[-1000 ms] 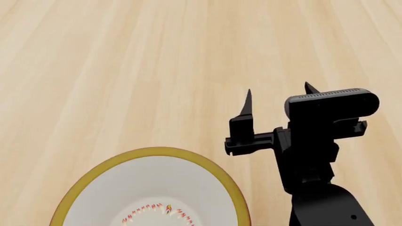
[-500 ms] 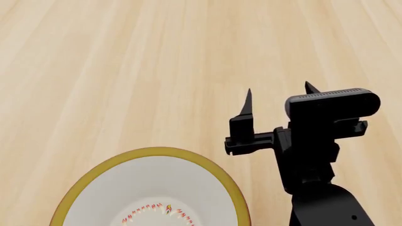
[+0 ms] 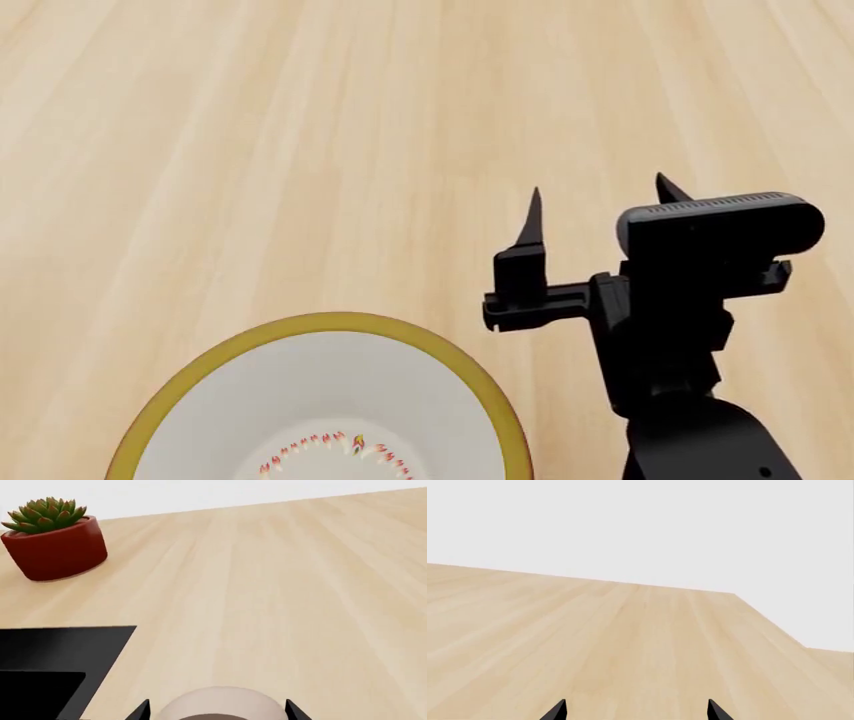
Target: Place the eggs and milk next to the bowl.
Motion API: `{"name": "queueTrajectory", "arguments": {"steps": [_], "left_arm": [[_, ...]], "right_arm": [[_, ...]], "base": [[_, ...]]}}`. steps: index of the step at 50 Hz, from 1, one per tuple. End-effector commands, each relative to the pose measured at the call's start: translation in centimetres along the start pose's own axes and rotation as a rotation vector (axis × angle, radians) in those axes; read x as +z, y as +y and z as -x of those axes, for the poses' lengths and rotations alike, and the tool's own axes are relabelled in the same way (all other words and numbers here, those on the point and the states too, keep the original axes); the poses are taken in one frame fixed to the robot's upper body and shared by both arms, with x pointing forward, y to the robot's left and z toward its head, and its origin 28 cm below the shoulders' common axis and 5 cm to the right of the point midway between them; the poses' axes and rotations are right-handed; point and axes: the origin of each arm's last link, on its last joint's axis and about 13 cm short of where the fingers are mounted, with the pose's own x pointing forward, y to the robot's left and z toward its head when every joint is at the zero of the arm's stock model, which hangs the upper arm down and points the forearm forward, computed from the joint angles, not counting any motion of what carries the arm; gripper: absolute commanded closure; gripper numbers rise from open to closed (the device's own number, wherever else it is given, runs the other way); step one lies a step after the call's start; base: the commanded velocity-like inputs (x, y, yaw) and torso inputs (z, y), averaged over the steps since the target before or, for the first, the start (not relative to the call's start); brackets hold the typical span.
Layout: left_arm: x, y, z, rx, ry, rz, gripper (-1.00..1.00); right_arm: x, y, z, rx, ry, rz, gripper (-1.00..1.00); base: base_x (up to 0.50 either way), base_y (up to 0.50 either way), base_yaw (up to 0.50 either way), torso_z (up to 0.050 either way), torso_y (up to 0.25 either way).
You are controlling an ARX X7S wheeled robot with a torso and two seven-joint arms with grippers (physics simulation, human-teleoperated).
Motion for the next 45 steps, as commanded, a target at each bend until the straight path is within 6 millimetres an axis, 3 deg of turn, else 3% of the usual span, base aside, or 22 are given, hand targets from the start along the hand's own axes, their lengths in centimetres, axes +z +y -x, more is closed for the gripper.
{"name": "queueTrajectory", "arguments": {"steps": [1,45], "left_arm": [[1.2,-1.1,0.6,-0.190,-0.029,0.008,1.00],[2.4,-1.0,2.3,-0.703,-0.077,-0.214,1.00]], "right_arm": [[0.3,-0.1,0.0,-0.006,-0.018,-0.009,-1.00],[-0.1,-0.2,0.2,-0.002,-0.014,-0.015,-1.00]], "base": [[0.00,0.00,0.00,0.000,0.000],[0.00,0.00,0.00,0.000,0.000]]}}
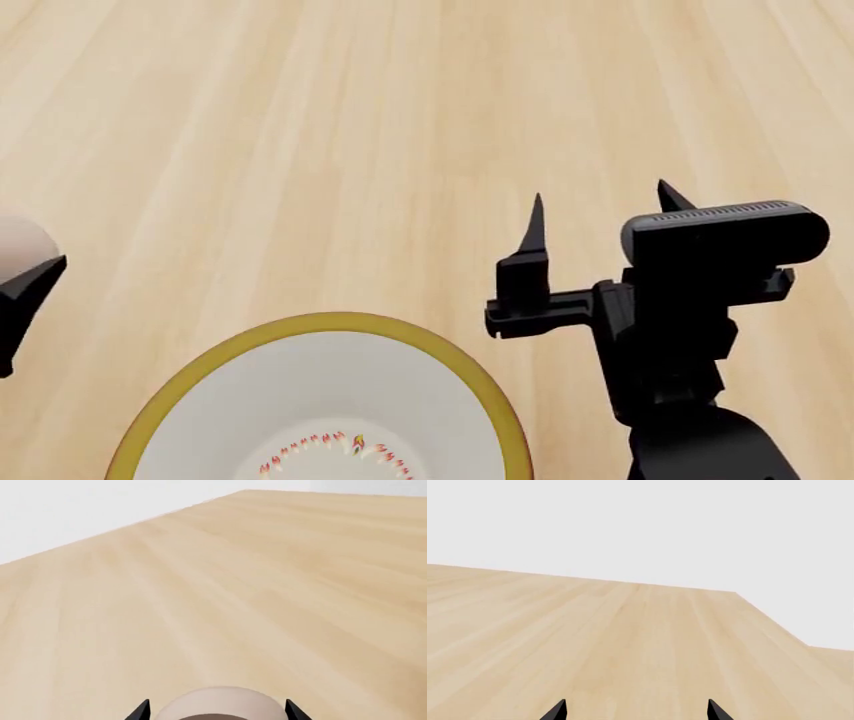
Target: Place the eggs and milk next to the bowl.
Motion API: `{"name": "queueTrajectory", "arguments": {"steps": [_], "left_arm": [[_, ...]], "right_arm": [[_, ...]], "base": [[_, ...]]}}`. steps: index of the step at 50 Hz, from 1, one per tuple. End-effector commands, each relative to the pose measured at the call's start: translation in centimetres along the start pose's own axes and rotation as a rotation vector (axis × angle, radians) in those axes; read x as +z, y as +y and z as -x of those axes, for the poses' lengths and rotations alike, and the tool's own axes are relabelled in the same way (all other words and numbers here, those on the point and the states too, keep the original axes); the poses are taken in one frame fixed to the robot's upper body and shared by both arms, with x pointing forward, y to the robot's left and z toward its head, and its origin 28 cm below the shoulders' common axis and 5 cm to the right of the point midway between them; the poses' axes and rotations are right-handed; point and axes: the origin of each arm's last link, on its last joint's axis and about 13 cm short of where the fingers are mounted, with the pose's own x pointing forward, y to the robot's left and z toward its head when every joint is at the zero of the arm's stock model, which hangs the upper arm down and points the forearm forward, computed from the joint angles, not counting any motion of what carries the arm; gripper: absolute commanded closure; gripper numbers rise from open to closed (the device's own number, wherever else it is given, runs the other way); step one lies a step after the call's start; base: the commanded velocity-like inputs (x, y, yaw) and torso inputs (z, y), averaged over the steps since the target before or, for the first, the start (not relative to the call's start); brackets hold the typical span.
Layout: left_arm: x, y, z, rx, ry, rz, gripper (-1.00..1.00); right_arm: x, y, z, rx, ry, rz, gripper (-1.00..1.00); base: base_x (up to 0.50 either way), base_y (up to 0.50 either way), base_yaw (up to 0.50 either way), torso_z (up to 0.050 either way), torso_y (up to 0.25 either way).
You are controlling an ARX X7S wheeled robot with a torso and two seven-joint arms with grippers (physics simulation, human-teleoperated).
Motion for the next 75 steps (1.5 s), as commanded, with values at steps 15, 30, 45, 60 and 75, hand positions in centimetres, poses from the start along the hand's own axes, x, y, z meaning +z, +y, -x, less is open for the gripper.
{"name": "queueTrajectory", "arguments": {"steps": [15,30,45,60,75], "left_arm": [[0.5,0.2,1.3,-0.242,0.035,-0.115,1.00],[1.1,0.1,1.0,-0.330,0.131,-0.182,1.00],[1.1,-0.1,1.6,-0.397,0.154,-0.262,1.00],[1.2,-0.5,0.4,-0.439,0.150,-0.296,1.00],[0.9,-0.9,-0.7,-0.481,0.165,-0.309,1.00]], "right_arm": [[0.2,0.0,-0.2,0.000,-0.016,-0.006,-1.00],[-0.2,-0.2,-0.1,-0.009,-0.014,-0.012,-1.00],[0.2,-0.2,0.1,-0.010,-0.023,-0.010,-1.00],[0.3,-0.2,0.3,-0.016,-0.026,-0.010,-1.00],[0.4,-0.5,0.5,-0.026,-0.026,-0.009,-1.00]], "base": [[0.00,0.00,0.00,0.000,0.000],[0.00,0.00,0.00,0.000,0.000],[0.00,0.00,0.00,0.000,0.000],[0.00,0.00,0.00,0.000,0.000],[0.00,0.00,0.00,0.000,0.000]]}}
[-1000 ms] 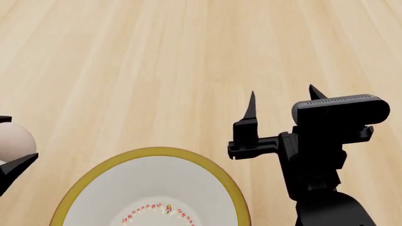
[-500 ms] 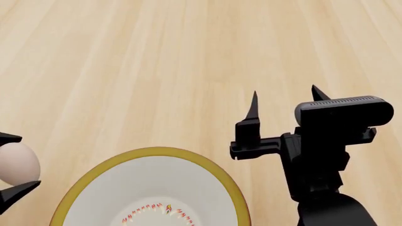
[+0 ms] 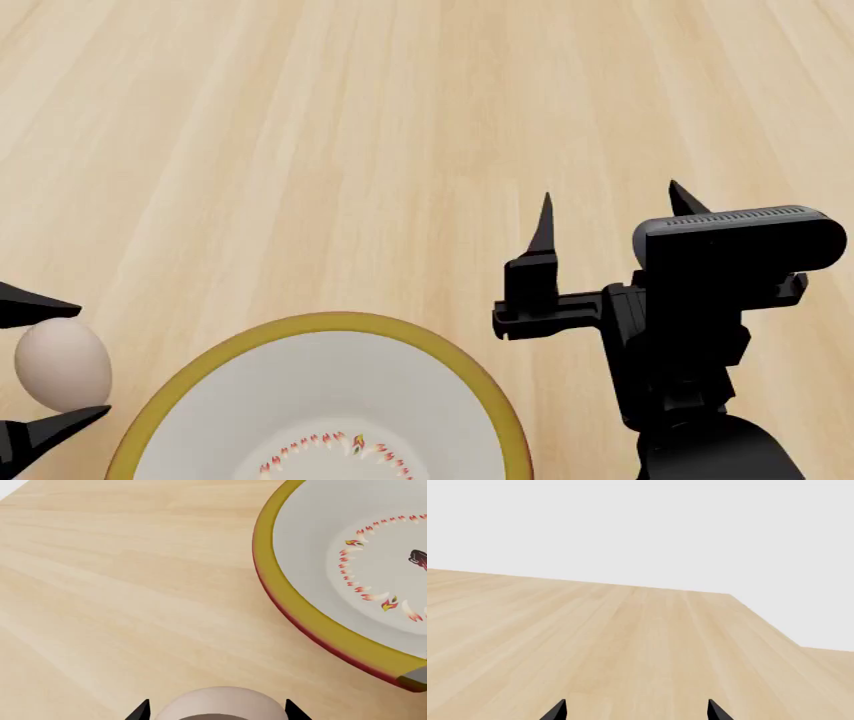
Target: Place the eggs and milk next to the bowl.
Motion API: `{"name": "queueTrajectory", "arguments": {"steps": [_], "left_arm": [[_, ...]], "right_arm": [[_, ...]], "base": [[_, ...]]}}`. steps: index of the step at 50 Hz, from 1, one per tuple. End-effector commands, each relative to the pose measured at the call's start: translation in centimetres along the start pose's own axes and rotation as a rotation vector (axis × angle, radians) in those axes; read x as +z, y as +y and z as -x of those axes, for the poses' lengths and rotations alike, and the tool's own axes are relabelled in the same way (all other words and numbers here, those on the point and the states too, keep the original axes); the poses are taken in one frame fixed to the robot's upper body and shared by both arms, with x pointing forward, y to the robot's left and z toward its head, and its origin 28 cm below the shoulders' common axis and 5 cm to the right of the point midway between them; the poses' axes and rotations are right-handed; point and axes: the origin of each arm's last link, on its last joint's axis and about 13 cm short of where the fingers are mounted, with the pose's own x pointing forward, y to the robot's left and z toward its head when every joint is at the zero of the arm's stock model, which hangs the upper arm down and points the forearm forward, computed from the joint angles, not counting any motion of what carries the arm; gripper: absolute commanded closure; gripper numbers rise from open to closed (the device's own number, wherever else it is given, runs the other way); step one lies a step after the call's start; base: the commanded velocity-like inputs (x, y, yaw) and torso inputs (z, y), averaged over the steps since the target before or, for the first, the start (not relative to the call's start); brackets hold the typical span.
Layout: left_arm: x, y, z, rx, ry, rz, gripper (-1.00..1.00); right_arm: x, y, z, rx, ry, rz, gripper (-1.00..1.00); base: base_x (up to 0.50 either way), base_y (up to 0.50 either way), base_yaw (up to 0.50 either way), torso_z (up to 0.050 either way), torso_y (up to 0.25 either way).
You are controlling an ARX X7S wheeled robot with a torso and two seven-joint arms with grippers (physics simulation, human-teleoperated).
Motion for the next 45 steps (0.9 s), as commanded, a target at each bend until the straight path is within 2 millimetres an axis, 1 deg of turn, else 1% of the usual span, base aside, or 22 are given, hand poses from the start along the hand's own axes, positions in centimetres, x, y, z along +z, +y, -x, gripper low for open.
{"name": "queueTrajectory", "arguments": {"steps": [1,16,45], "left_arm": [[0.2,0.1,-1.1,-0.034,-0.019,0.004,1.00],[0.4,0.3,-2.4,-0.066,-0.026,-0.005,1.00],[-0.3,0.0,-3.1,-0.085,-0.015,0.005,1.00]], "right_arm": [[0.3,-0.3,0.0,-0.012,-0.015,-0.006,-1.00],[0.2,-0.5,0.2,-0.021,-0.015,-0.006,-1.00],[0.2,-0.6,0.3,-0.029,-0.012,-0.007,-1.00]], "base": [[0.00,0.00,0.00,0.000,0.000],[0.00,0.00,0.00,0.000,0.000],[0.00,0.00,0.00,0.000,0.000]]}}
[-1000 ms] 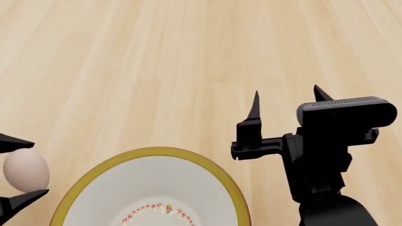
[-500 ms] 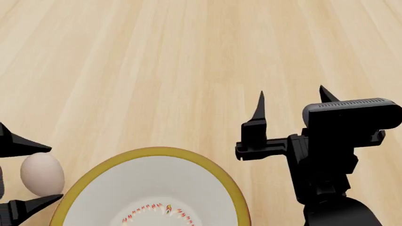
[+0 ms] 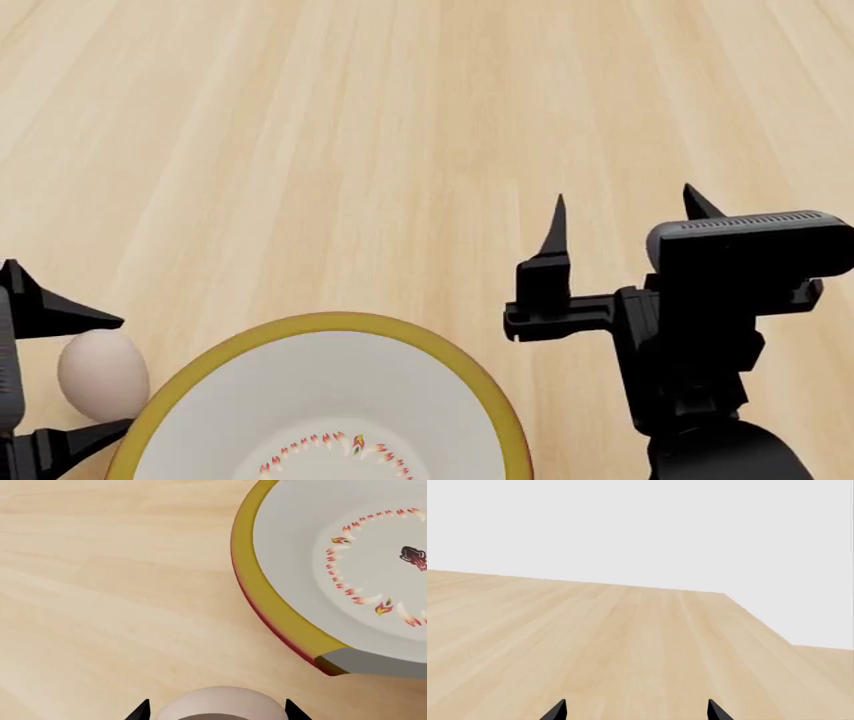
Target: Place the eggs and milk next to the bowl.
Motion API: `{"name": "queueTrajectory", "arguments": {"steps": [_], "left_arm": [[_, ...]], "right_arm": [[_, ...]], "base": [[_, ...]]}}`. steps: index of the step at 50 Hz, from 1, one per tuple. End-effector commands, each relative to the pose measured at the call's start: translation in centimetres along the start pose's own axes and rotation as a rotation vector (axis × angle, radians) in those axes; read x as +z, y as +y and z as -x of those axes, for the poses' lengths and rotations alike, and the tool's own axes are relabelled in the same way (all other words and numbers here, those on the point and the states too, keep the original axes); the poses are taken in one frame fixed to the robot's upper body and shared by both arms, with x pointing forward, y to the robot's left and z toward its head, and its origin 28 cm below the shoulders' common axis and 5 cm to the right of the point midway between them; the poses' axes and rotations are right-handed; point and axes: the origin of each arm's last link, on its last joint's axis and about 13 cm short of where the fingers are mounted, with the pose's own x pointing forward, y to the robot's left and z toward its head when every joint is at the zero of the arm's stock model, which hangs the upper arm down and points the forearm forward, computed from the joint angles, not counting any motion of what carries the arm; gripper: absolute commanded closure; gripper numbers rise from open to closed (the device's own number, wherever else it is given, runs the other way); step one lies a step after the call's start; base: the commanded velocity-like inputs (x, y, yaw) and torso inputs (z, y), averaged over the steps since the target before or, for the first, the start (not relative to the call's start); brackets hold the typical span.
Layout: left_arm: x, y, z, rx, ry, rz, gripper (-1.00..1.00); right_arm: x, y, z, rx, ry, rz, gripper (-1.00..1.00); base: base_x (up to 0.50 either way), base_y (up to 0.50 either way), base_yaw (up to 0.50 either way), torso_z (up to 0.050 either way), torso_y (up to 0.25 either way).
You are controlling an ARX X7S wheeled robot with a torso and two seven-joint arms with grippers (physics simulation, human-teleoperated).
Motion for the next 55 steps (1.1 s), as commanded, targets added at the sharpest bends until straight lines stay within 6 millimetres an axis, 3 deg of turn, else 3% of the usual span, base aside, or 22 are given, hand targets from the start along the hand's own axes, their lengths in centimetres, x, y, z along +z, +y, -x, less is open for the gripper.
{"name": "queueTrajectory", "arguments": {"steps": [1,13,14,33,55], "left_arm": [[-0.2,-0.1,-0.7,-0.014,-0.013,0.026,1.00],[-0.3,-0.2,-0.6,0.012,-0.011,0.028,1.00],[-0.3,-0.2,-0.6,0.018,-0.009,0.029,-1.00],[-0.1,-0.2,-0.5,0.043,-0.017,0.022,-1.00],[-0.1,-0.6,1.7,0.100,-0.029,0.028,-1.00]], "right_arm": [[0.1,-0.2,-0.1,-0.009,-0.014,-0.007,-1.00],[0.0,-0.1,-0.2,-0.006,-0.012,-0.009,-1.00],[0.0,-0.1,-0.2,-0.005,-0.014,-0.009,-1.00],[-0.1,-0.2,-0.1,-0.007,-0.013,-0.013,-1.00],[0.0,0.3,-0.4,0.008,-0.016,-0.015,-1.00]], "base": [[0.00,0.00,0.00,0.000,0.000],[0.00,0.00,0.00,0.000,0.000],[0.00,0.00,0.00,0.000,0.000],[0.00,0.00,0.00,0.000,0.000],[0.00,0.00,0.00,0.000,0.000]]}}
